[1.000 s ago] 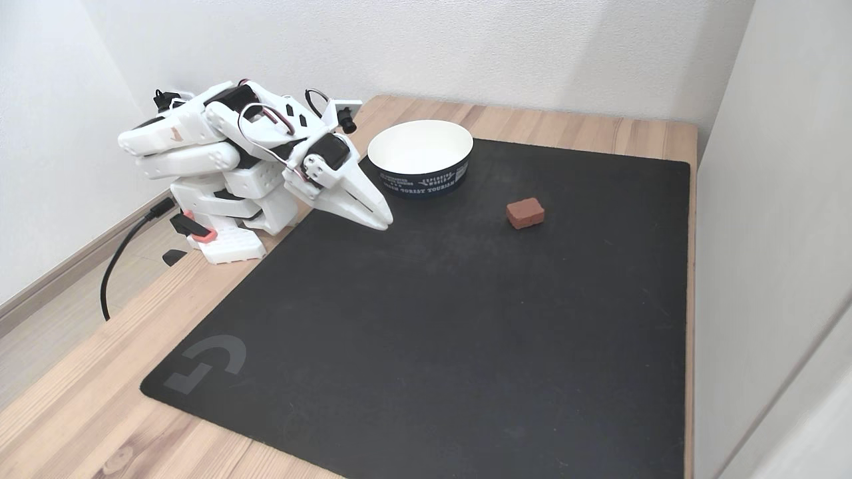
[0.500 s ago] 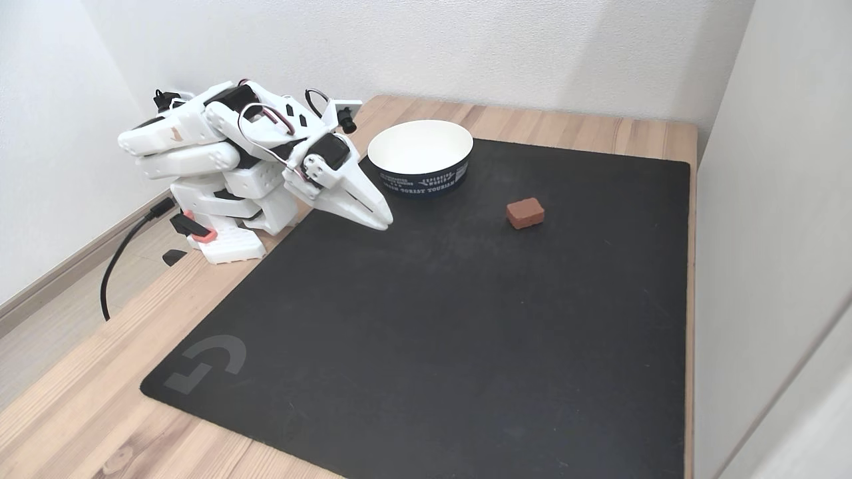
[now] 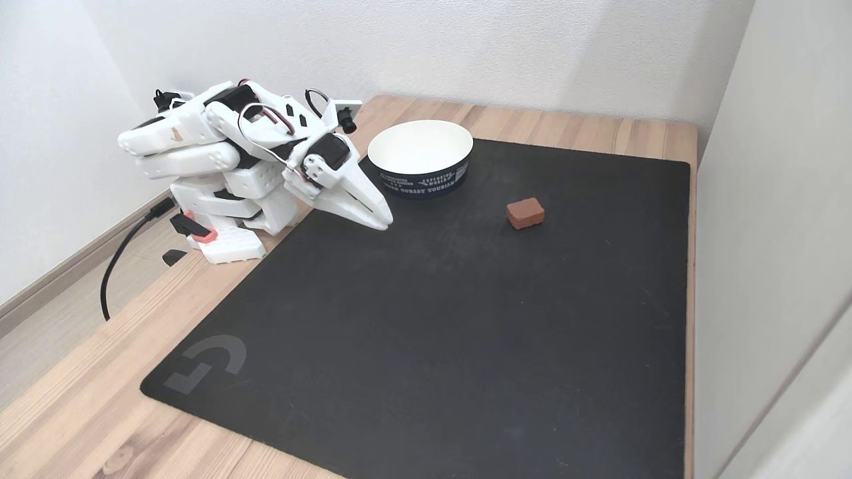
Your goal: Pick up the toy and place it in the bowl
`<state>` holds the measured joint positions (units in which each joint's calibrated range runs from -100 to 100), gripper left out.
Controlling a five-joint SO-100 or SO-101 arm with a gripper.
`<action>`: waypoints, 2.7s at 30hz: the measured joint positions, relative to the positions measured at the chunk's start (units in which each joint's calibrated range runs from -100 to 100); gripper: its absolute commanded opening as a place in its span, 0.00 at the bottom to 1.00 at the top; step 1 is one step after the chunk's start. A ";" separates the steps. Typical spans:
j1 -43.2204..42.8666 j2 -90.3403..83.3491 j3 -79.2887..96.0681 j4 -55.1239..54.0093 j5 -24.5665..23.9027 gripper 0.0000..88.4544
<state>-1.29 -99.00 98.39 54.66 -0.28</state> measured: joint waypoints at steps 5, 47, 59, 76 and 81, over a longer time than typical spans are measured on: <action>0.00 0.00 0.00 0.00 0.00 0.03; -8.91 52.46 -52.24 2.36 0.00 0.03; -16.31 82.51 -79.55 2.20 0.00 0.03; -18.39 122.65 -121.11 12.16 2.11 0.03; -18.48 130.14 -131.70 15.96 2.37 0.03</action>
<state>-19.77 31.14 -33.30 70.62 2.08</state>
